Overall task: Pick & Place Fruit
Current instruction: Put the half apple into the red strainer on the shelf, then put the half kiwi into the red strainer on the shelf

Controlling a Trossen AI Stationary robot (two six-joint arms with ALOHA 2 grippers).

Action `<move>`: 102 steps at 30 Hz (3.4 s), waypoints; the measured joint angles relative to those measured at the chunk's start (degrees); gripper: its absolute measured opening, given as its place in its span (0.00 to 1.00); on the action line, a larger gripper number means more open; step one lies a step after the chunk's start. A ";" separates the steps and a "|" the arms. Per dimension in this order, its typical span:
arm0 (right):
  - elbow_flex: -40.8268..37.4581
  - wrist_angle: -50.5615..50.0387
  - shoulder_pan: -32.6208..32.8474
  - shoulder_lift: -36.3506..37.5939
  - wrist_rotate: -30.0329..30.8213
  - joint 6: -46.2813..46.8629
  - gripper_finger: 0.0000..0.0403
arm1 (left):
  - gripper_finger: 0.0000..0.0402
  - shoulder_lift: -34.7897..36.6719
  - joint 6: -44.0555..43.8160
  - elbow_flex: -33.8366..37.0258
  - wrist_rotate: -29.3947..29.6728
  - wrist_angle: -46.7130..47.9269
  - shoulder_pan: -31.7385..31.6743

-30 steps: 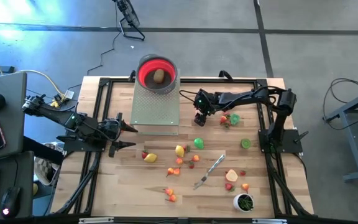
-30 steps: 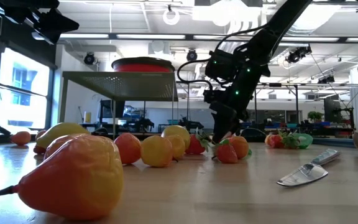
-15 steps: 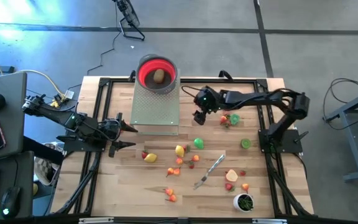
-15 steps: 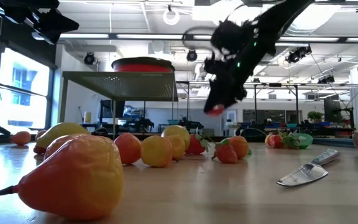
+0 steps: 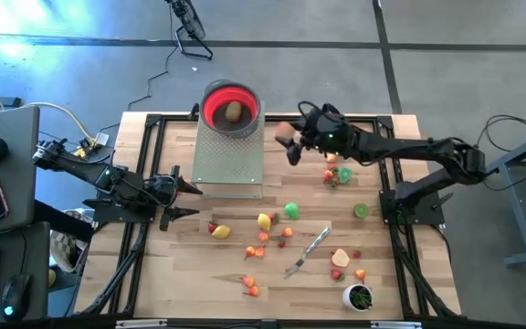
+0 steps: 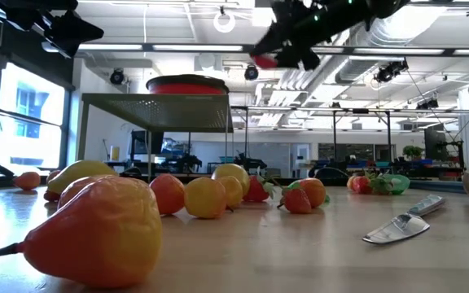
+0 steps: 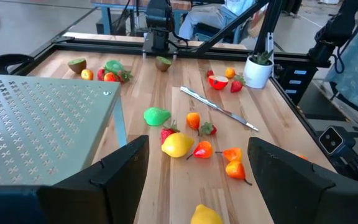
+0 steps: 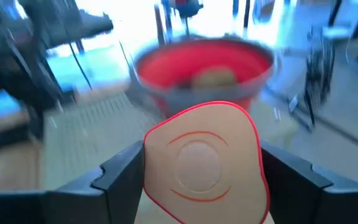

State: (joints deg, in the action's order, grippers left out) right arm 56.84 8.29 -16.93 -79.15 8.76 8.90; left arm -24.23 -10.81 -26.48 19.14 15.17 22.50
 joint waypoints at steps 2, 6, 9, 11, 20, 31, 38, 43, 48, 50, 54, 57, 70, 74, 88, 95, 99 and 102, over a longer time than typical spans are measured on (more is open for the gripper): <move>0.00 4.86 0.54 0.00 0.04 -0.10 0.64 | 0.66 0.00 0.00 0.00 -0.02 0.00 0.00; 0.03 13.70 1.82 -1.15 0.16 -0.95 0.65 | 0.66 0.00 0.00 0.00 -0.10 -0.01 0.00; 0.01 17.16 2.24 -2.45 0.26 -1.66 0.64 | 0.66 0.00 0.00 0.00 -0.14 -0.01 0.00; 0.00 19.14 2.42 -3.16 0.10 -1.68 0.64 | 0.66 -0.01 0.00 0.00 -0.13 -0.04 0.00; 0.00 21.95 2.39 -5.67 0.04 -1.66 0.65 | 0.66 -0.15 -3.03 0.00 2.54 -6.07 0.00; 0.00 20.15 5.82 -5.60 -1.68 -6.49 0.65 | 0.66 -1.97 -5.97 0.00 18.07 -9.73 0.00; 0.00 23.32 7.33 -5.60 -1.53 -7.73 0.65 | 0.66 -1.70 -6.03 0.01 20.91 -14.27 -0.02; 0.00 27.30 7.30 -5.60 -3.11 -7.84 0.65 | 0.66 -1.75 -6.01 0.02 21.89 -14.22 -0.02; 0.00 28.92 7.01 -5.60 -3.18 -9.26 0.65 | 0.66 -1.75 -6.01 0.00 22.01 -14.34 -0.02; 0.00 30.34 6.62 -6.41 -3.18 -9.26 0.64 | 0.66 -1.75 -6.01 0.00 22.01 -14.62 -0.02; 0.62 35.59 5.53 -10.02 -4.55 -9.20 0.65 | 0.66 -1.75 -6.01 0.00 22.01 -15.10 -0.02; 4.11 35.60 4.43 -13.93 -4.65 -9.22 0.65 | 0.66 -1.75 -6.01 0.00 22.03 -15.10 -0.02; 25.00 18.16 -3.52 -26.96 -5.97 -10.25 0.64 | 0.66 -1.86 -6.01 -0.02 22.03 -15.07 -0.02; 27.10 14.25 -5.24 -29.00 -5.95 -9.97 0.65 | 0.66 -1.86 -6.01 -0.02 22.03 -15.05 -0.02; 27.15 12.99 -6.68 -30.13 -5.73 -8.74 0.79 | 0.66 -1.86 -5.99 -0.02 22.03 -14.99 -0.02; 27.08 10.88 -6.54 -28.14 -5.92 -9.09 0.82 | 0.66 -1.86 -6.00 -0.02 22.03 -14.99 -0.01; 27.11 5.88 -5.63 -22.82 -7.36 -9.11 0.77 | 0.66 -1.86 -5.99 -0.04 22.03 -14.67 0.00; 27.19 -1.26 -4.36 -18.67 -9.33 -9.12 0.71 | 0.66 -1.86 -5.99 -0.04 22.03 -14.14 0.00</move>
State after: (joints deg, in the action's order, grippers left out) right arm 84.03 7.03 -21.29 -97.83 -0.58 -0.22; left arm -26.09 -16.80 -26.52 41.17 1.03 22.50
